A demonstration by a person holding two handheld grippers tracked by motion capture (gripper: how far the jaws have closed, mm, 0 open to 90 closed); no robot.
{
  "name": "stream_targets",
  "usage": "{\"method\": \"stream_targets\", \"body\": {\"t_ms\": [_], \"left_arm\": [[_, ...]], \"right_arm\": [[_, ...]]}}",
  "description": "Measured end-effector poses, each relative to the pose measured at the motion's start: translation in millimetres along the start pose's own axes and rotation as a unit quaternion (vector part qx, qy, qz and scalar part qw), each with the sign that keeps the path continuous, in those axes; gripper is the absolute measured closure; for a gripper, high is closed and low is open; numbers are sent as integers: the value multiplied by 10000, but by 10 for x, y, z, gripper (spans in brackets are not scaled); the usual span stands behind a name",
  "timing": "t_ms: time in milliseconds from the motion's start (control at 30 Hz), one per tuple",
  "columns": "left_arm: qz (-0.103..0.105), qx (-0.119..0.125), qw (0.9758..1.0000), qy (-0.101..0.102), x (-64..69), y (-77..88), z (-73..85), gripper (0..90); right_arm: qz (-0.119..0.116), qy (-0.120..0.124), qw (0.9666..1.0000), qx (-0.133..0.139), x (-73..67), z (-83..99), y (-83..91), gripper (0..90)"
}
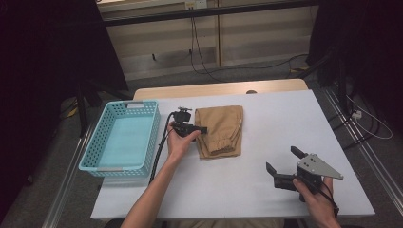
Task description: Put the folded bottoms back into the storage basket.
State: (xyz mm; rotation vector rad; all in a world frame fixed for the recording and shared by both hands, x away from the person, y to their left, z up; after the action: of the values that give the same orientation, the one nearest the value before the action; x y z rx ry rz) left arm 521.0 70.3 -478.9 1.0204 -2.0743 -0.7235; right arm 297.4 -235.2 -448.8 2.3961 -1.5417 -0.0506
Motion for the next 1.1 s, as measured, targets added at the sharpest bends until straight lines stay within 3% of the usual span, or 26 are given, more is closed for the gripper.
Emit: {"method": "stream_targets", "body": {"t_ms": [67, 133, 200, 300, 367, 500, 633, 700, 767, 833, 900, 1100], "left_arm": [[114, -63, 9998, 116, 13, 5, -4, 316], [444, -172, 9985, 258, 40, 2, 5, 435], [252, -145, 9995, 125, 68, -5, 13, 472], [209, -149, 9996, 120, 76, -11, 9, 485], [432, -212, 9986, 221, 71, -18, 11, 568], [359, -219, 9991, 95, 107, -33, 18, 636], [383, -250, 9989, 105, 141, -55, 17, 702], [336, -235, 9991, 62, 173, -62, 16, 709], [467, -248, 9986, 72, 224, -67, 13, 680], [194, -233, 9992, -254, 295, -89, 17, 701], [139, -246, 9989, -379, 323, -99, 16, 730], [207, -235, 9992, -239, 276, -89, 7, 835]], "right_arm": [[-6, 13, 10000, 0, -1, 0, 1, 8], [1, 11, 10000, -1, 2, 1, -1, 8], [0, 13, 10000, 1, 2, 1, -3, 8], [-4, 16, 10000, 2, -1, 0, -2, 8], [-6, 18, 10000, 1, -1, 0, -2, 8], [-9, 13, 10000, 2, 2, 0, -1, 8], [-23, 27, 10000, -9, -1, 3, -9, 8], [-24, 22, 10000, -11, -5, 2, -9, 8], [-20, 27, 10000, -8, -3, 2, -9, 8], [-12, 24, 10000, -14, 1, 3, -10, 8], [-4, 8, 10000, -6, 1, 2, -9, 7], [-5, 4, 10000, -5, 3, 3, -1, 7]]}}
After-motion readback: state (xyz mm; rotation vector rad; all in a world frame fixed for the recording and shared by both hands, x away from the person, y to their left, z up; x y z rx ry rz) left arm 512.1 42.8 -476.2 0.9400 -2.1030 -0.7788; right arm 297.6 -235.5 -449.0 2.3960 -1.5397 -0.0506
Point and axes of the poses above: each handheld gripper's, and its own axes: y roughly backward along the jaws, z roughly out of its underside, x roughly to its right, the point moved 4 cm from there along -y, roughly forward along the jaws, and after that the axes turned 7 degrees about y, right-handed, at the moved point
